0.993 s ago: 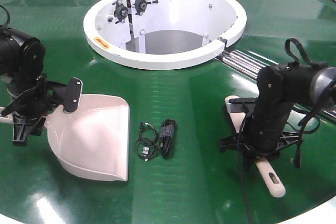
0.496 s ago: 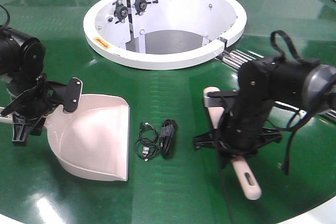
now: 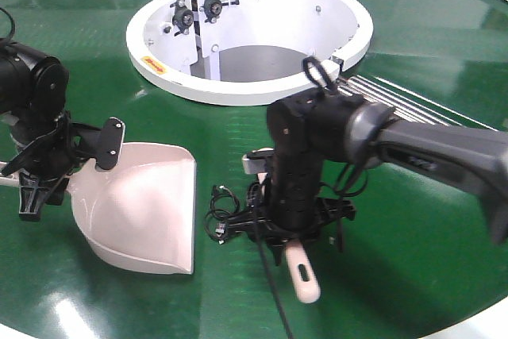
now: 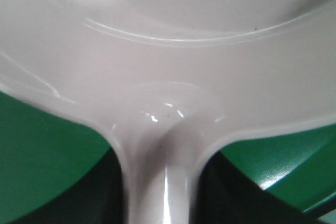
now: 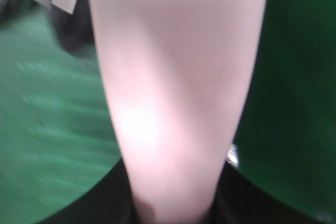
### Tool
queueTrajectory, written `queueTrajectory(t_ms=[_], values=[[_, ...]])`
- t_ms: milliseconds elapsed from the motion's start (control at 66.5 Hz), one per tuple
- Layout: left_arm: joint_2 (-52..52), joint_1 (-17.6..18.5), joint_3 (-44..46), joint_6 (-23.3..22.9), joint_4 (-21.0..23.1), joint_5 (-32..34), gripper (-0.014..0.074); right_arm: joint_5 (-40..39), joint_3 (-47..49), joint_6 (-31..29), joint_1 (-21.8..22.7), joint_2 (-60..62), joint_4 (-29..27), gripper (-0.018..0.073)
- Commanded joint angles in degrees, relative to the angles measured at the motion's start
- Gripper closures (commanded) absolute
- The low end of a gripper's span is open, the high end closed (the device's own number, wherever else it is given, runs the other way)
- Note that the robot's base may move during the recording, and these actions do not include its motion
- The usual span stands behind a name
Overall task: Clean and inspect green conveyor with broom and dustpan
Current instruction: 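Sweep the black cable into the dustpan with the brush in the right gripper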
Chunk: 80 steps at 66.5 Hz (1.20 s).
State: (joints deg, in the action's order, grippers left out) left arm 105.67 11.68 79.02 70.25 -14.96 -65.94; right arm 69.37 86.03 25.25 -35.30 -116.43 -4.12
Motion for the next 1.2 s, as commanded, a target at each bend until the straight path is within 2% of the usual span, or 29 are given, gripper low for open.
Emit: queueTrajectory(t_ms=[0,196,421,602,978,1188], values=[[-2.66,0.49,1.43,0.34,-0.23,-1.01,0.0603,4.64,4.86,0.9,-1.8,0.45,-2.26,0.0564],[-2.66,0.49,1.43,0.34,-0.23,-1.01,0.0603,4.64,13.62,0.89,-5.78,-4.92,-7.46,0.0564],[-2.66,0.49,1.43,0.34,-0.23,-1.01,0.0603,4.6,29.22,-1.07,-10.42,-12.32,-12.91,0.0564],[-2.66,0.49,1.43,0.34,-0.23,-1.01,0.0603,4.6,39.35,-3.41,-11.73,-15.5,-17.35,0.0564],[-2.66,0.49,1.43,0.34,-0.23,-0.97,0.0603,4.6,40.97,-3.16,-9.39,-10.81,-12.8,0.0564],[-2.66,0.49,1.43,0.34,-0.17,-0.97,0.0603,4.6,38.05,-0.44,-7.23,-5.77,-5.15,0.0564]])
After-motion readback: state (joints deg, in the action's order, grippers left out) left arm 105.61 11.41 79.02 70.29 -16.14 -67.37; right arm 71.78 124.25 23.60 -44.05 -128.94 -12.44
